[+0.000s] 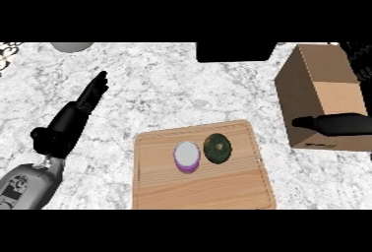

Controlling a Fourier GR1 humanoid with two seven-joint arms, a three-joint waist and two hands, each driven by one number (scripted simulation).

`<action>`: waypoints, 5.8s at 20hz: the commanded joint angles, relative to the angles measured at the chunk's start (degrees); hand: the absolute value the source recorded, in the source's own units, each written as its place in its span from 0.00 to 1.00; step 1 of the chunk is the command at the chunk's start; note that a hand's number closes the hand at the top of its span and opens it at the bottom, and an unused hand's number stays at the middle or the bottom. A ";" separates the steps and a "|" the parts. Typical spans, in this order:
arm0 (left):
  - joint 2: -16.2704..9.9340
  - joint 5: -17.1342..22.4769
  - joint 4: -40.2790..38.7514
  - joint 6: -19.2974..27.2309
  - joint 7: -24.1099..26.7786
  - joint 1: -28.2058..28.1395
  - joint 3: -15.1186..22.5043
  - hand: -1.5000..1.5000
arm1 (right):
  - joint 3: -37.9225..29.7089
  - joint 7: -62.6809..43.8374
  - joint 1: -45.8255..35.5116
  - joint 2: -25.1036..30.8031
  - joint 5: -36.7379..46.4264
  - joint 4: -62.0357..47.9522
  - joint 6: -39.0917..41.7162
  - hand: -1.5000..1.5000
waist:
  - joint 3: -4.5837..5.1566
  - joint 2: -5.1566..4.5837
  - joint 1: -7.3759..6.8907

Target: Pick the squash from the cutting board and place it in the cardboard box

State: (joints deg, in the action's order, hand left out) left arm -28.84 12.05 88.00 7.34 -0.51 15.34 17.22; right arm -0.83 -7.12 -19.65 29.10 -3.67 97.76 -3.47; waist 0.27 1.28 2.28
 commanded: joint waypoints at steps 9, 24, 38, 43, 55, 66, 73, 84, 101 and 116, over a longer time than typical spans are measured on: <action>0.33 -4.23 -1.78 -2.07 6.82 -1.70 -0.76 0.50 | 10.30 4.82 14.65 8.44 24.95 18.07 0.86 0.00 | -0.20 -1.18 -1.48; 0.73 -4.67 -2.69 -5.69 6.72 0.21 -1.91 0.50 | 34.01 -42.51 -6.87 5.63 32.35 26.96 33.62 0.00 | -0.04 -1.14 -3.33; 1.60 -5.43 -2.31 -8.05 2.59 2.47 -5.48 0.50 | 45.56 -56.92 -10.71 -18.49 40.47 9.42 36.70 0.00 | -0.23 -1.23 -2.55; 2.46 -6.58 -3.20 -9.14 5.14 0.36 -6.46 0.50 | 45.71 -55.94 -8.13 -17.37 45.91 11.05 37.97 0.00 | -0.25 -1.19 -2.21; 7.07 -11.66 0.95 -8.74 2.79 -1.73 -6.81 0.50 | 40.87 -45.37 -7.18 -20.45 56.39 -2.36 35.93 0.00 | -0.27 -1.26 -2.41; 9.24 -13.54 -3.61 -14.56 7.53 -3.12 -12.22 0.50 | 35.24 -35.85 -4.13 -23.38 61.90 -5.55 35.48 0.00 | -0.27 -1.30 -2.35; 11.45 -16.21 -2.53 -14.54 3.57 1.19 -12.71 0.50 | 35.46 -34.03 -0.68 -22.75 67.22 -8.88 32.81 0.00 | -0.27 -1.29 -2.19; 12.36 -17.66 -2.99 -18.03 6.52 -2.00 -16.62 0.50 | 33.18 -25.11 2.12 -24.03 71.04 -14.97 28.81 0.00 | -0.27 -1.31 -2.26; 13.31 -18.49 -0.37 -18.62 4.84 -3.37 -17.69 0.50 | 44.74 7.90 7.68 -14.72 68.45 -4.10 19.15 1.00 | -0.35 -0.91 -0.98; 12.53 -17.77 1.03 -18.33 4.62 -6.05 -19.89 0.50 | 18.77 42.63 29.28 21.09 38.91 31.91 5.05 1.00 | -0.40 -0.84 1.14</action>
State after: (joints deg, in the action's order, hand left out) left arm -16.37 -5.94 89.05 -11.15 4.01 10.02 -2.10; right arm 28.14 30.44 3.12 44.04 44.87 123.81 4.09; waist -0.13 0.54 3.02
